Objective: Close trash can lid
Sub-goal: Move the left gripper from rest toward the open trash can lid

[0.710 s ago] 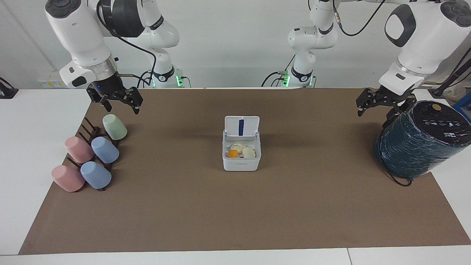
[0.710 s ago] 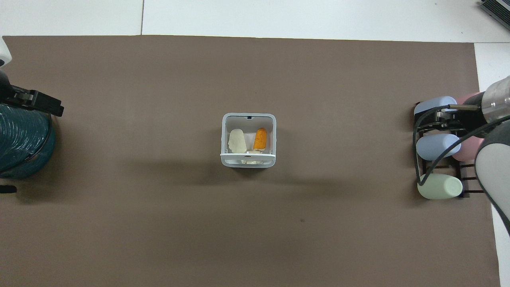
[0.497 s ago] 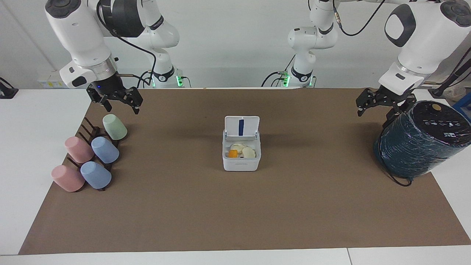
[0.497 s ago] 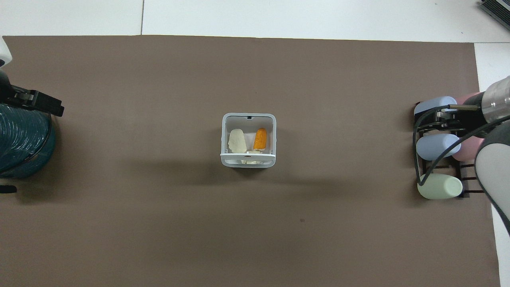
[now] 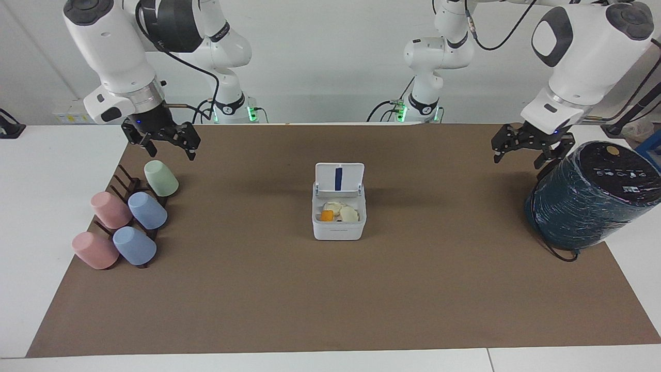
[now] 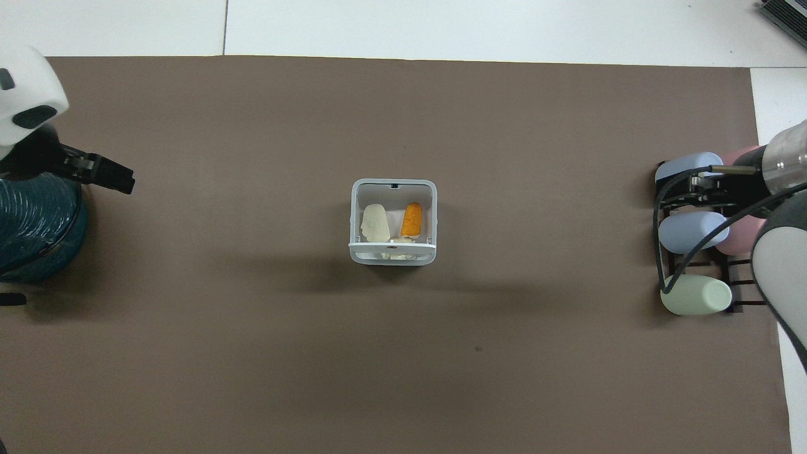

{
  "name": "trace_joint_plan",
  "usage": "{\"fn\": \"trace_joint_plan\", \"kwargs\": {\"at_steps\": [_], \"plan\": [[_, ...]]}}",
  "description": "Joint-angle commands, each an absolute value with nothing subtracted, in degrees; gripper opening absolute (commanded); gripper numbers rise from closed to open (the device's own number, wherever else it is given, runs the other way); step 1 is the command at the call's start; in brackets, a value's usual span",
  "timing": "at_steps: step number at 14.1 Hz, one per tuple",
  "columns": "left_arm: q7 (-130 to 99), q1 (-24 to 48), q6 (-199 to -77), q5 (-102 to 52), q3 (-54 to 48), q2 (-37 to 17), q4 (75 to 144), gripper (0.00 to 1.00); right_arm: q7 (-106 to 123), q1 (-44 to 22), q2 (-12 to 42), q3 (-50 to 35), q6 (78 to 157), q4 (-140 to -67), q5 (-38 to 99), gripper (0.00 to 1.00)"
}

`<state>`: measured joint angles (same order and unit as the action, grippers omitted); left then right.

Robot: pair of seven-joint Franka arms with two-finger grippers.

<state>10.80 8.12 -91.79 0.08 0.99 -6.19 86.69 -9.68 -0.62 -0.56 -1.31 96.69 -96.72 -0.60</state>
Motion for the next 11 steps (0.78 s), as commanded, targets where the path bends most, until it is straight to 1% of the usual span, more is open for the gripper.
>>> {"fn": "trace_joint_plan", "kwargs": {"at_steps": [1, 5, 6, 8, 9, 10, 11], "plan": [[2.1, 14.0, -93.2, 1.4, 1.4, -1.7, 93.4, 1.00, -9.1, -0.3, -1.1, -1.5, 96.4, -97.2, -0.8, 1.00], [-8.2, 21.6, -96.9, 0.9, 1.4, 2.5, 102.2, 1.00, -9.0, -0.2, -1.1, -1.5, 96.4, -97.2, -0.8, 1.00], [-10.1, 23.2, -97.9, 0.6, 1.4, 3.5, 104.1, 0.93, -9.0, -0.2, -1.1, -1.6, 96.4, -97.2, -0.8, 1.00], [-13.7, 26.1, -98.7, -0.8, 1.4, 4.9, 106.9, 0.72, -9.0, -0.2, -1.1, -1.6, 96.4, -97.2, -0.8, 1.00], [-15.2, 27.1, -98.6, -1.5, 1.3, 5.4, 107.6, 0.64, -9.0, -0.2, -1.1, -1.6, 96.4, -97.2, -0.8, 1.00], [-16.5, 28.3, -98.5, -1.8, 1.4, 5.7, 108.0, 0.58, -9.0, -0.3, -1.1, -1.6, 96.4, -97.2, -0.8, 1.00], [-17.9, 29.6, -98.5, -1.8, 1.4, 5.9, 108.5, 0.57, -9.0, -0.3, -1.1, -1.5, 96.4, -97.2, -0.8, 1.00]]}}
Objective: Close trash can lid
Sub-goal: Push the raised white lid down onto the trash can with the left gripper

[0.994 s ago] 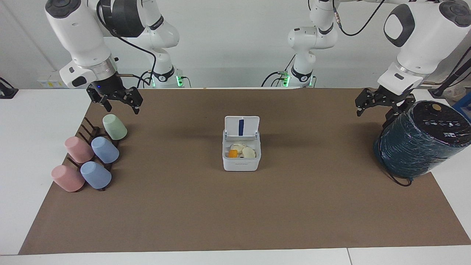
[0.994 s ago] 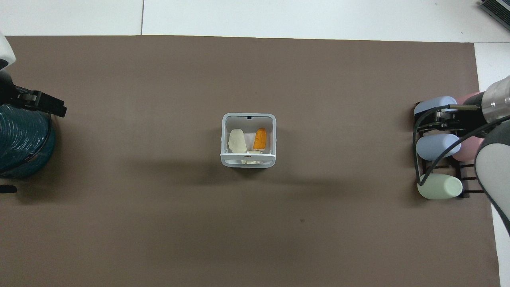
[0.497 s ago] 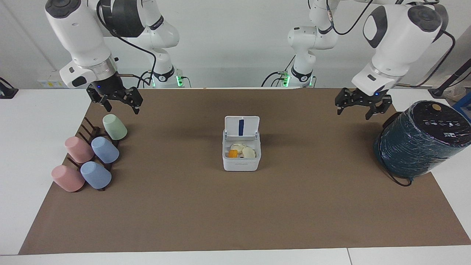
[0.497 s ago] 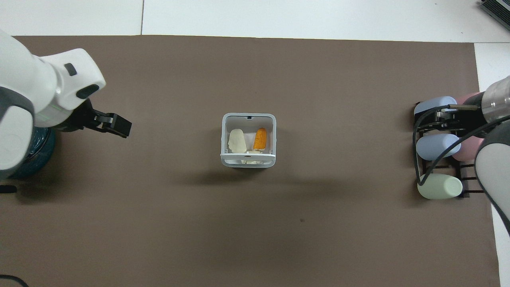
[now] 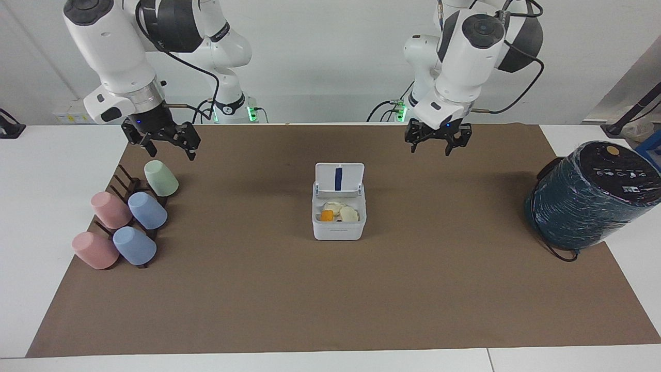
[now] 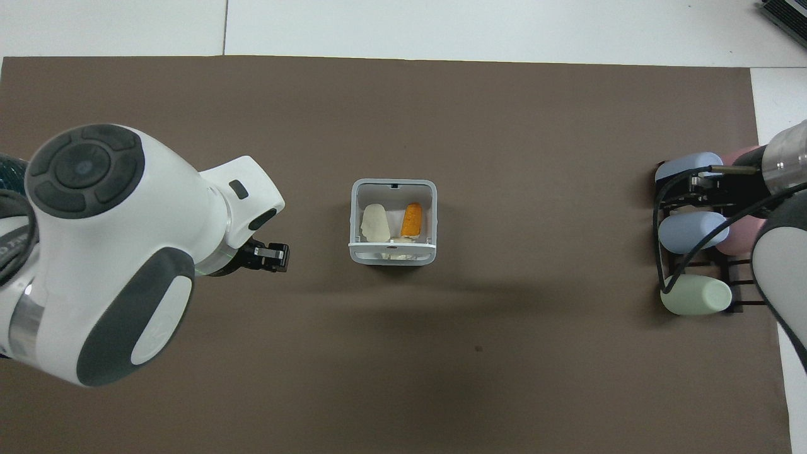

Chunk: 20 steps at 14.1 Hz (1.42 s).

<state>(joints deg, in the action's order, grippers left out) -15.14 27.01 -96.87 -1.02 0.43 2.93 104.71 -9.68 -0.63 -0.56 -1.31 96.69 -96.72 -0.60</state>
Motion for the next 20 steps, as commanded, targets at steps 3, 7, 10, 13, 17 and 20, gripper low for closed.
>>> {"fn": "trace_joint_plan", "kwargs": {"at_steps": [3, 7, 10, 13, 17, 20], "plan": [[-22.1, 32.8, -99.8, -2.2, 1.3, 6.7, 109.9, 0.44, -9.0, -0.2, -1.1, -1.5, 96.4, -97.2, -0.8, 1.00], [-27.0, 36.2, -111.0, -7.9, 1.3, 6.6, 113.7, 0.29, -9.0, -0.2, -1.1, -1.6, 96.4, -97.2, -0.8, 1.00], [-29.4, 39.6, -117.0, -8.3, 1.3, 5.0, 115.5, 0.18, -9.0, -0.2, -1.1, -1.5, 96.4, -97.2, -0.8, 1.00], [-32.7, 41.3, -123.5, -8.4, 1.3, 3.2, 116.3, 0.13, -9.0, -0.3, -1.1, -1.6, 96.4, -97.2, -0.8, 1.00], [-33.0, 41.2, -130.6, -11.0, 1.4, 0.4, 116.1, 0.13, -9.0, -0.3, -1.1, -1.6, 96.4, -97.2, -0.8, 1.00], [-33.5, 41.0, -133.3, -11.0, 1.4, -1.0, 115.8, 0.09, -9.0, -0.2, -1.1, -1.6, 96.4, -97.2, -0.8, 1.00]]}}
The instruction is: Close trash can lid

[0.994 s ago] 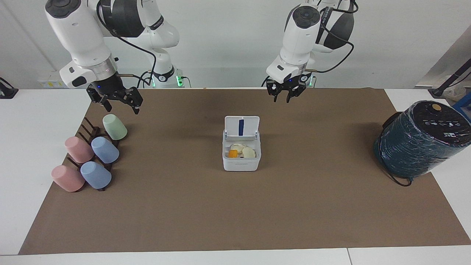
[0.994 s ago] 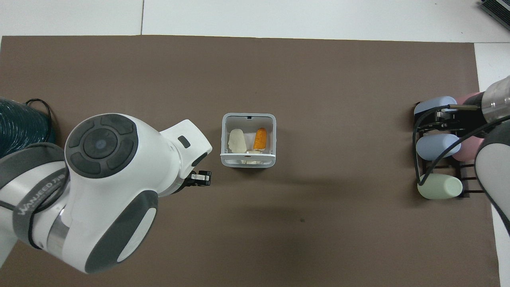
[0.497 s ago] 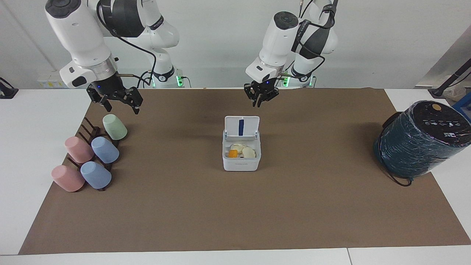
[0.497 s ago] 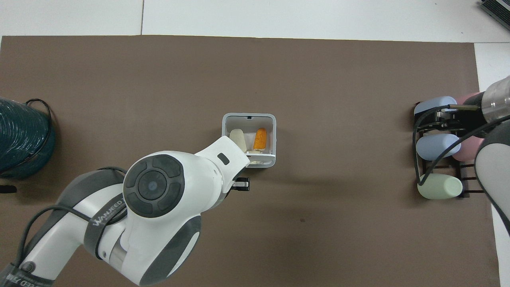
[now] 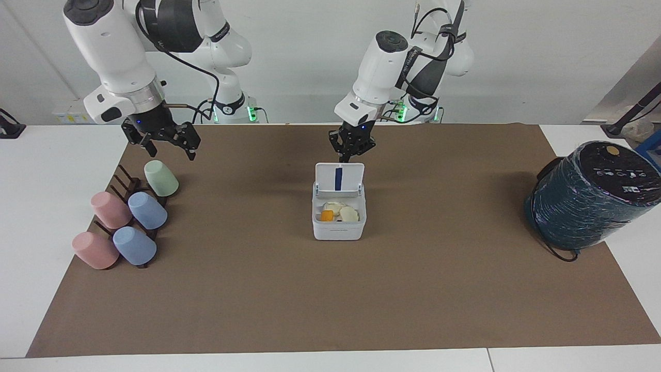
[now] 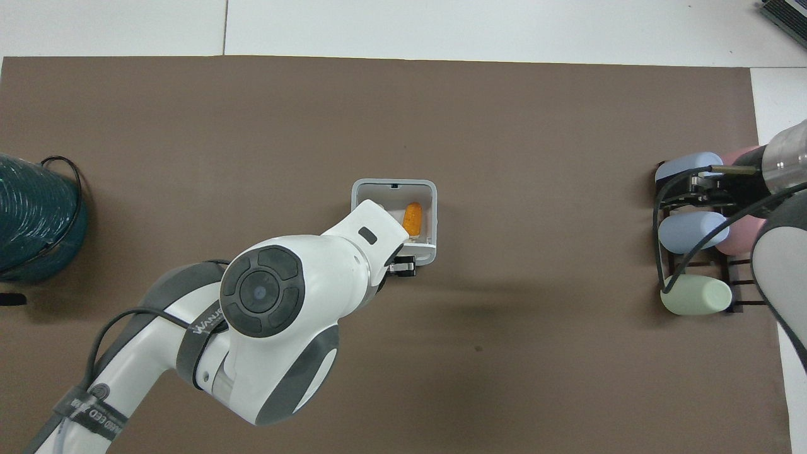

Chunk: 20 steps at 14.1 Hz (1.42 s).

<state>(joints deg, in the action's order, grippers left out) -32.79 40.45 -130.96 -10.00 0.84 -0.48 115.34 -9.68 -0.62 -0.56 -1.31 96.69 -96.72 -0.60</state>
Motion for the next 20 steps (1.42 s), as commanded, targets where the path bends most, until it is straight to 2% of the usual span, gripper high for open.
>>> {"fn": "trace_joint_plan", "kwargs": {"at_steps": [1, 10, 20], "plan": [[-33.6, 40.7, -133.9, -11.1, 1.4, -1.3, 115.7, 0.09, -9.0, -0.2, -1.1, -1.6, 96.4, -97.2, -0.8, 1.00], [-34.2, 35.1, -137.4, -14.3, 1.6, -4.2, 112.8, 0.03, -9.0, -0.3, -1.1, -1.6, 96.4, -97.2, -0.8, 1.00], [-43.7, 33.8, -143.3, -14.3, 1.8, -5.9, 112.7, 0.00, -9.1, -0.3, -1.1, -1.6, 96.4, -97.2, -0.8, 1.00]]}}
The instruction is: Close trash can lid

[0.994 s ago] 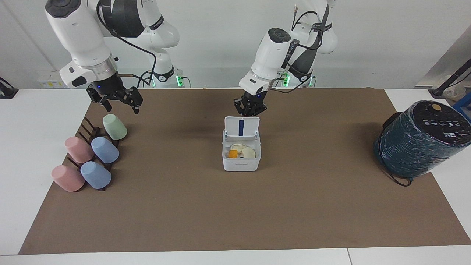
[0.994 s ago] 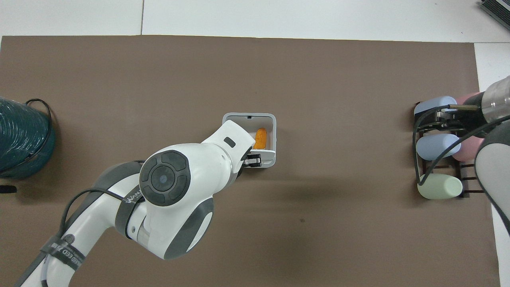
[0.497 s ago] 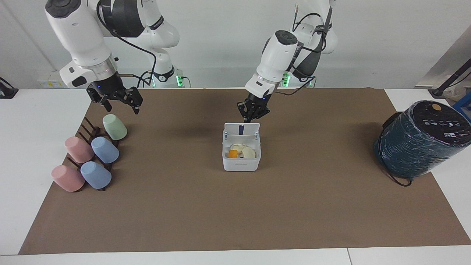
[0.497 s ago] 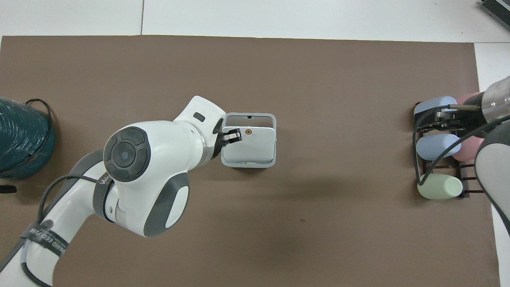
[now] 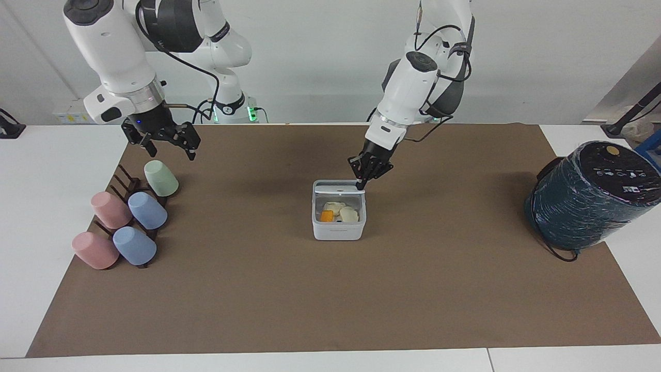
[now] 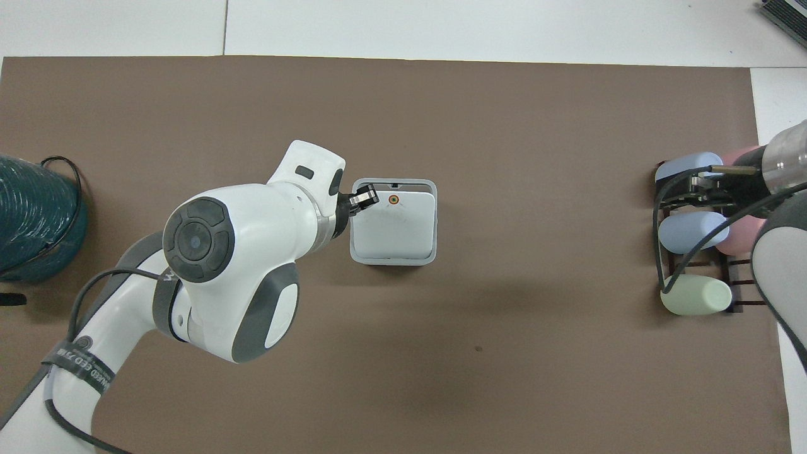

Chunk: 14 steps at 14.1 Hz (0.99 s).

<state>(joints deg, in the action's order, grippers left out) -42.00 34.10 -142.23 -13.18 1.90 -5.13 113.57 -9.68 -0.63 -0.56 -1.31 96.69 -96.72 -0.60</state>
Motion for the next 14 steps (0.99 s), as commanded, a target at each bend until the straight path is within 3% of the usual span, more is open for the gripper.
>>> {"fn": "trace_joint_plan", "kwargs": {"at_steps": [1, 9, 14], "plan": [[-44.3, 33.7, -144.1, -14.3, 1.7, -6.0, 112.7, 0.00, -9.0, -0.2, -1.1, -1.5, 96.4, -97.2, -0.8, 1.00], [-48.0, 33.6, -146.8, -14.3, 1.8, -8.9, 110.6, 0.00, -9.0, -0.3, -1.1, -1.5, 96.4, -97.2, -0.8, 1.00], [-51.1, 33.6, -148.0, -14.2, 1.9, -16.1, 104.9, 0.00, -9.0, -0.3, -1.1, -1.5, 96.4, -97.2, -0.8, 1.00]]}}
